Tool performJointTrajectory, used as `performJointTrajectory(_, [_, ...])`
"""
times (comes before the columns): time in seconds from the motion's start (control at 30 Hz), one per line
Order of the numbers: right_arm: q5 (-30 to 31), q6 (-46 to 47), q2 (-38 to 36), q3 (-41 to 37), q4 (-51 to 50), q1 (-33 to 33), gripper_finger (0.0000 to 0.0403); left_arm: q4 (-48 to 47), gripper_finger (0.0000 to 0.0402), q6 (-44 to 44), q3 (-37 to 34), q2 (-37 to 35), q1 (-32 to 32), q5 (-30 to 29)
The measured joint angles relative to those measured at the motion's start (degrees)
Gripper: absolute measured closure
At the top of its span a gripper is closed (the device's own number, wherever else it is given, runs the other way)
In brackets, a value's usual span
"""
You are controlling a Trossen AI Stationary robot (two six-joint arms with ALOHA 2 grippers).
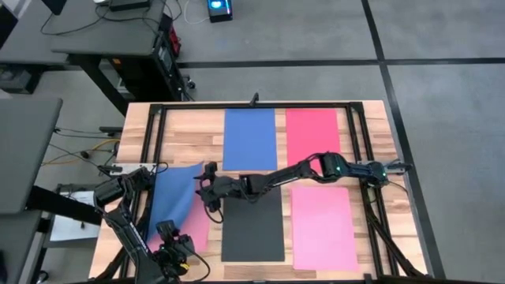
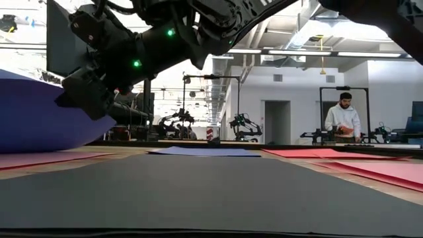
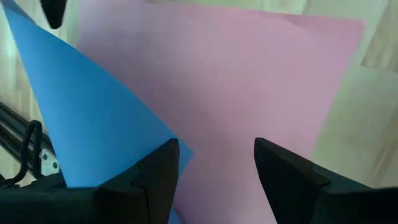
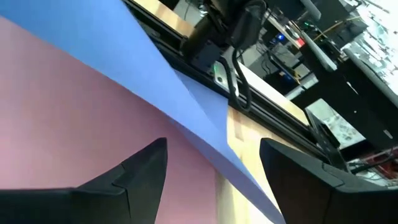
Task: Organize paper
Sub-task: Stack the blue paper on top of the blue paper
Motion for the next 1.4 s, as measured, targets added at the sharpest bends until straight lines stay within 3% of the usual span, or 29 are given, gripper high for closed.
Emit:
performJointTrajectory(0.2, [-2.4, 0.0, 0.6, -0.1, -0.5, -0.8, 0.0196, 2.0, 0.0212, -0.4, 0.0, 0.0, 0.0, 0.1])
performJointTrajectory(0.57, [-2.5, 2.0, 0.6, -0.1, -0.8, -0.7, 0.0391, 2.7, 0.0212, -0.3, 0.0, 0.0, 0.0, 0.2])
performJointTrajectory(0.87, [-1.7, 1.9, 0.6, 1.6, -0.6, -0.7, 0.0403, -4.9, 0.0212, 0.5, 6.4, -0.2, 0.0, 0.5])
performJointTrajectory(1.13, [-0.5, 0.5, 0.6, 5.6, -0.8, 0.1, 0.0403, -4.5, 0.0212, 4.3, 15.5, -2.0, -0.5, -9.9])
performJointTrajectory(1.4, [9.9, -6.9, 0.3, 12.9, -11.1, 2.4, 0.0403, -4.7, 0.0212, 7.8, 20.3, -5.2, -1.0, -15.2])
